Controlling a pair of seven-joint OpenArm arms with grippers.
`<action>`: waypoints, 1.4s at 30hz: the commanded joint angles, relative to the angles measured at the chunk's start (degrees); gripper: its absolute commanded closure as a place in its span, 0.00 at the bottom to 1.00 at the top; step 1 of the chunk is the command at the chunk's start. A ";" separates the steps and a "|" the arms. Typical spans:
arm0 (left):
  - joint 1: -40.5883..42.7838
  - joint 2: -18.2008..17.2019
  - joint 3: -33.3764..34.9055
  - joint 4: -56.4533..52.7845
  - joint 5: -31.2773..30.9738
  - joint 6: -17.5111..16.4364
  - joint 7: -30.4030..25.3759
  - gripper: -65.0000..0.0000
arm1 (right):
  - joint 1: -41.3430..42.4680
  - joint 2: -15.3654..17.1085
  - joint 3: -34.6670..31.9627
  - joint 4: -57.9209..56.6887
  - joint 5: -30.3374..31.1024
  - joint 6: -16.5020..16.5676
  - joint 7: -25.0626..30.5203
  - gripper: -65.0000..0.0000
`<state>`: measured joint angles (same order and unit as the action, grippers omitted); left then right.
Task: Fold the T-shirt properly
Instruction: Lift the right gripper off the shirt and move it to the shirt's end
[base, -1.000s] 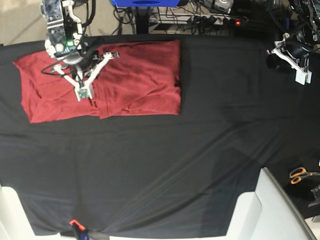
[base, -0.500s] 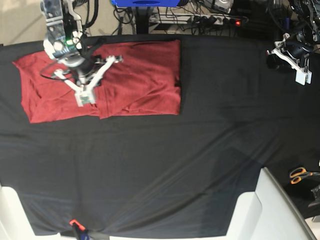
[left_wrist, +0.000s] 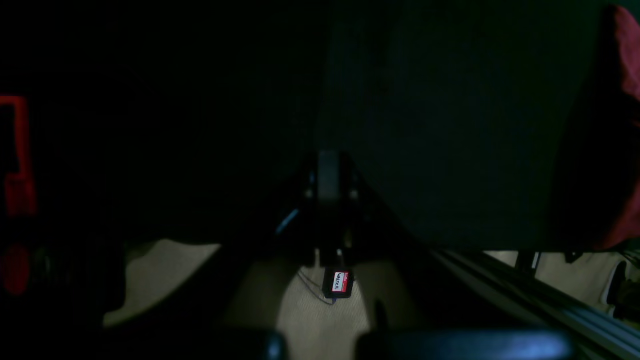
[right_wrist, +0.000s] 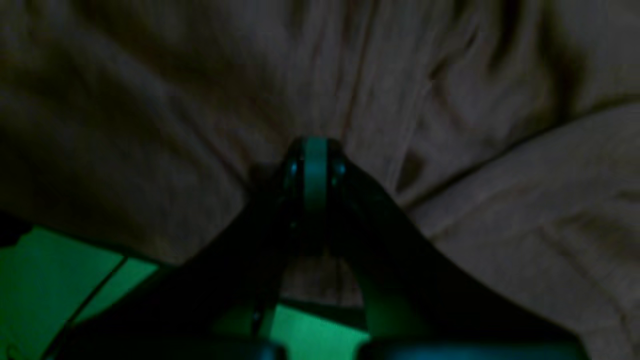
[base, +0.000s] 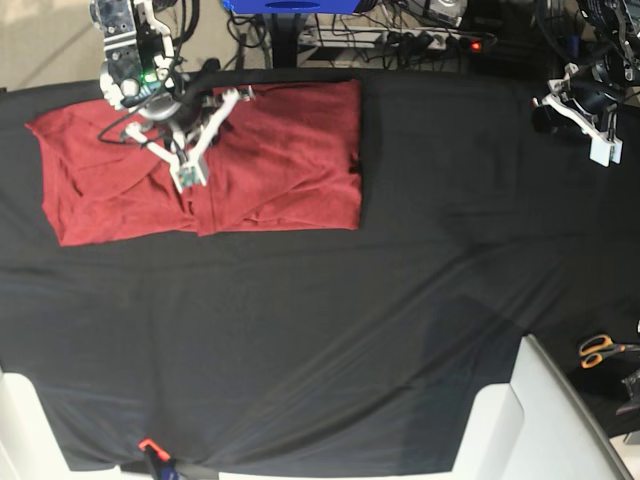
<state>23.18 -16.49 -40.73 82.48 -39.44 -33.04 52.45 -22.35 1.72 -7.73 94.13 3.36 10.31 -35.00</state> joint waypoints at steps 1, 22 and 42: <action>0.07 -1.05 -0.37 0.82 -0.87 -0.24 -0.89 1.00 | -0.99 0.00 0.12 1.04 0.21 0.02 0.50 1.00; 0.16 -1.05 -0.37 0.82 -0.87 -0.24 -0.89 1.00 | 1.65 0.09 12.08 13.87 2.58 -0.94 0.15 0.93; 0.51 -1.05 -0.37 0.82 -0.87 -0.24 -0.89 1.00 | 25.91 16.70 60.52 -29.20 37.04 29.69 -30.80 0.06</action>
<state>23.49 -16.53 -40.71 82.48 -39.33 -33.04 52.25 3.09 17.72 52.75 63.59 39.53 39.68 -65.98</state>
